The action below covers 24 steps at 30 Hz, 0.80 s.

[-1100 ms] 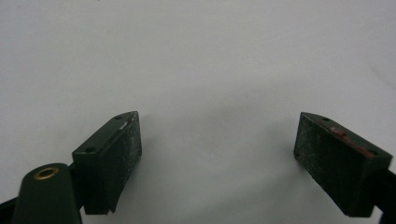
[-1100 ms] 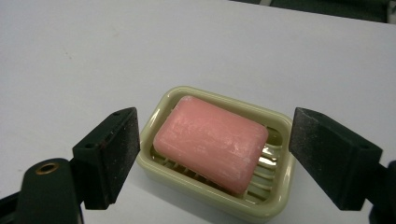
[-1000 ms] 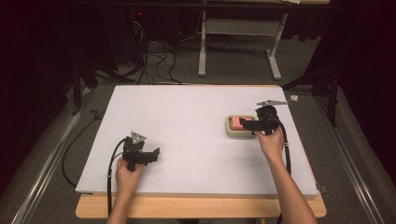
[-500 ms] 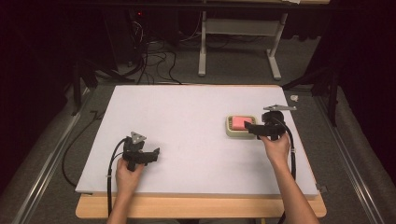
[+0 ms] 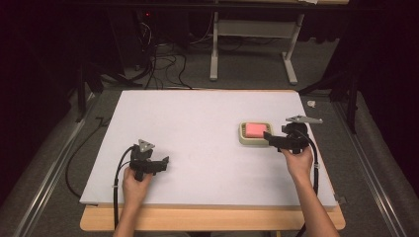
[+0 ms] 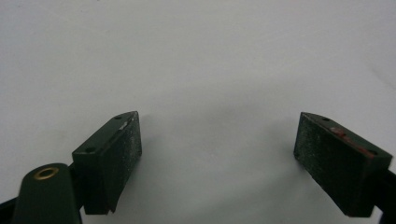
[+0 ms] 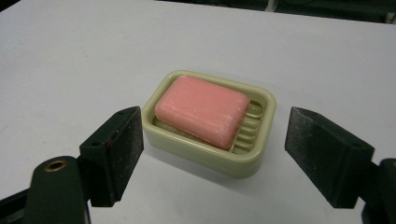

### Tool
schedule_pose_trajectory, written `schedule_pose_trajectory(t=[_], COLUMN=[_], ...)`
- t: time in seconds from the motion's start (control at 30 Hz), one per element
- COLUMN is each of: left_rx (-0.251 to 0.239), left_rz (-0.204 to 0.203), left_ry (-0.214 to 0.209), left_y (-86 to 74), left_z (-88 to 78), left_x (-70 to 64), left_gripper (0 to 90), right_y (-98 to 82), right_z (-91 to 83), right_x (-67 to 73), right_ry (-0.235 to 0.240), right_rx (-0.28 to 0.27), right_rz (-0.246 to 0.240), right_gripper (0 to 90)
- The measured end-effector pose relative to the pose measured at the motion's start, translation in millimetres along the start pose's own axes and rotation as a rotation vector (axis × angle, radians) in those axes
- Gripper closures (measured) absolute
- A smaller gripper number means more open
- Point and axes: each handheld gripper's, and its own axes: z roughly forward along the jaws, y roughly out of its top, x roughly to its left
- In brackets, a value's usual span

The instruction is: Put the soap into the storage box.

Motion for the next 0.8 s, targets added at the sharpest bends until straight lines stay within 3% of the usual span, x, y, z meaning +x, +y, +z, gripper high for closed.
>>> schedule_pose_trajectory(t=[0.8], left_rx=[-0.001], left_rz=[0.0], left_ry=[0.0], left_y=[-0.1], left_z=[0.1], left_x=[0.0], left_gripper=[15.6], right_y=[-24.2], right_z=[-20.4], right_x=[-6.0], right_ry=[0.018], right_rx=[-0.037], right_rz=[0.017], right_gripper=[21.3])
